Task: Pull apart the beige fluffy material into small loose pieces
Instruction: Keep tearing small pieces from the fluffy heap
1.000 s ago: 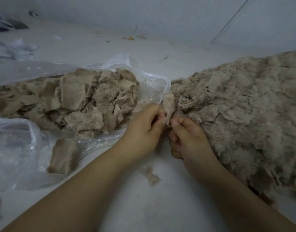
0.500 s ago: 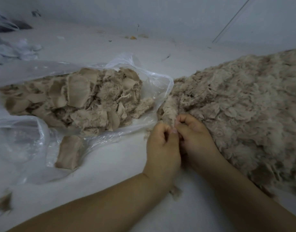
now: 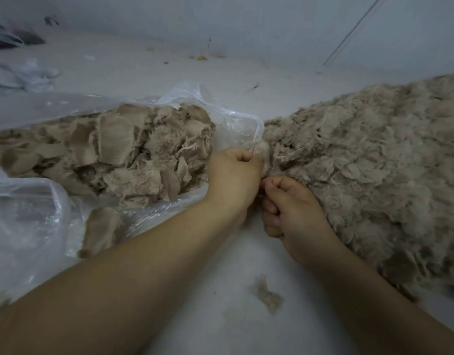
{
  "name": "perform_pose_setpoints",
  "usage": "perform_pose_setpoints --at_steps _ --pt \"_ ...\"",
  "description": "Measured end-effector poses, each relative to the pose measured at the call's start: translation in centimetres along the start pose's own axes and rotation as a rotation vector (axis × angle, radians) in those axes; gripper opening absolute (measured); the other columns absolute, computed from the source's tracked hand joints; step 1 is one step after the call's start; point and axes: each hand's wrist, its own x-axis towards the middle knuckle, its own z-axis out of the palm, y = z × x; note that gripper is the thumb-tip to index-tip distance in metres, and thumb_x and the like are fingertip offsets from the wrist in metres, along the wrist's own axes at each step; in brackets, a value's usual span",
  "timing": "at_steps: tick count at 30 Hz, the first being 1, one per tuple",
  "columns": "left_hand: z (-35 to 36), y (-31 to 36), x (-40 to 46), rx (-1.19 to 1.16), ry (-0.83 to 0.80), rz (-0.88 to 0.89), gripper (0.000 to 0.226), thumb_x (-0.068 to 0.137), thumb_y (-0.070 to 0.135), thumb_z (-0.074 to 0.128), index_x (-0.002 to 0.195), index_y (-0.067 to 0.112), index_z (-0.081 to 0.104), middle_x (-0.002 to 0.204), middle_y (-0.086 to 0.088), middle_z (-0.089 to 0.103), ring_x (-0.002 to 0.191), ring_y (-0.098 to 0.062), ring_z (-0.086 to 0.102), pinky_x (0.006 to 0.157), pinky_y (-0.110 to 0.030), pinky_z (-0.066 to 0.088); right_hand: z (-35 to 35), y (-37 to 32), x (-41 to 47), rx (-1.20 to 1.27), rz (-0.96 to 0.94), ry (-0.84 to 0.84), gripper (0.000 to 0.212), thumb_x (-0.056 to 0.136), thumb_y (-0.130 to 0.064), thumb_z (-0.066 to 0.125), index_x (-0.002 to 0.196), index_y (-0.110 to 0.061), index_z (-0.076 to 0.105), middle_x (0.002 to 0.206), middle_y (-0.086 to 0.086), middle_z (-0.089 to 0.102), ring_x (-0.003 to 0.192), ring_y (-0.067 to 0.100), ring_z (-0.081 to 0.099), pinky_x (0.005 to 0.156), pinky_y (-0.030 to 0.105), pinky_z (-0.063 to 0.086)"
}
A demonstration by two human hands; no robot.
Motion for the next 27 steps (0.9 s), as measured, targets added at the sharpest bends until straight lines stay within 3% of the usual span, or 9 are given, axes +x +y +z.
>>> perform_pose_setpoints --at_steps 2,5,9,11,14,18,21,24,27 --pt "-0.6 0.1 0.0 -0.006 -0.010 0.034 0.029 0.089 0.011 0.067 0.062 0.007 0.056 0.046 -0.006 0.041 0.038 -0.014 0.034 0.041 -0.019 0.029 0.0 0.0 0.0 0.005 -0.011 0.004 0.024 0.105 -0.016 0.039 0.084 -0.012 0.051 0.050 -0.003 0.037 0.037 0.006 0.023 0.040 0.011 0.020" --pt "-2.7 -1.2 -1.7 0.094 -0.141 0.117 0.029 0.087 0.009 0.069 0.063 -0.002 0.059 0.057 -0.025 0.049 0.053 -0.016 0.043 0.054 -0.026 0.035 -0.1 0.0 -0.1 0.044 -0.026 0.021 0.031 0.105 -0.022 0.040 0.078 -0.014 0.051 0.051 -0.002 0.036 0.036 0.006 0.024 0.039 0.011 0.021" --pt "-4.0 -1.9 -3.3 0.297 -0.285 0.365 0.019 0.081 0.010 0.068 0.064 0.009 0.062 0.073 -0.001 0.053 0.066 -0.002 0.049 0.064 -0.015 0.038 -0.1 0.1 0.0 0.034 -0.026 0.042 0.031 0.102 -0.030 0.045 0.077 -0.015 0.056 0.053 0.001 0.038 0.036 0.007 0.026 0.039 0.013 0.022" --pt "-4.1 -1.5 -3.2 0.371 -0.372 0.554 0.012 0.079 0.006 0.064 0.068 0.002 0.062 0.082 -0.004 0.053 0.077 -0.007 0.052 0.068 -0.014 0.039 -0.2 0.0 0.0 0.028 -0.029 0.030 0.029 0.101 -0.033 0.046 0.083 -0.013 0.058 0.052 0.002 0.039 0.036 0.008 0.026 0.039 0.014 0.023" --pt "-4.6 -1.7 -2.7 0.499 -0.419 0.782 0.010 0.083 -0.008 0.060 0.078 -0.001 0.064 0.081 -0.004 0.057 0.076 -0.013 0.052 0.071 -0.020 0.041 -0.2 0.0 -0.2 0.057 -0.057 0.002 0.033 0.103 -0.032 0.043 0.079 -0.012 0.052 0.053 0.002 0.036 0.038 0.008 0.023 0.041 0.014 0.020" --pt "-5.4 -1.8 -1.4 0.421 -0.252 0.768 0.016 0.081 -0.017 0.057 0.085 -0.004 0.065 0.081 -0.010 0.062 0.077 -0.023 0.058 0.071 -0.031 0.047 -0.2 0.0 0.0 0.116 -0.023 0.021 0.039 0.104 -0.032 0.038 0.070 -0.015 0.047 0.052 0.001 0.035 0.036 0.007 0.023 0.040 0.010 0.020" --pt "-5.3 -1.6 -0.8 0.420 -0.191 0.809 0.017 0.070 -0.020 0.050 0.073 -0.008 0.062 0.086 -0.016 0.061 0.084 -0.027 0.058 0.077 -0.029 0.047 -0.4 0.1 0.0 0.082 0.010 0.031 0.048 0.102 -0.039 0.039 0.062 -0.013 0.045 0.049 0.002 0.036 0.033 0.008 0.023 0.040 0.011 0.020" --pt "-5.3 -1.3 -1.5 0.383 -0.234 0.750 0.019 0.067 -0.012 0.049 0.060 -0.003 0.064 0.096 -0.013 0.062 0.091 -0.021 0.060 0.083 -0.020 0.044 -0.5 -0.2 0.0 0.020 0.033 0.019 0.055 0.089 -0.056 0.045 0.058 -0.012 0.054 0.049 0.002 0.035 0.032 0.008 0.024 0.040 0.012 0.020" --pt "-5.4 -1.5 -1.7 0.327 -0.314 0.784 0.024 0.070 0.003 0.046 0.053 -0.005 0.062 0.086 -0.016 0.064 0.079 -0.028 0.062 0.073 -0.031 0.048 -0.4 -0.4 -0.1 -0.028 0.030 -0.036 0.058 0.070 -0.066 0.055 0.066 -0.008 0.059 0.052 0.002 0.033 0.033 0.007 0.023 0.040 0.012 0.020"
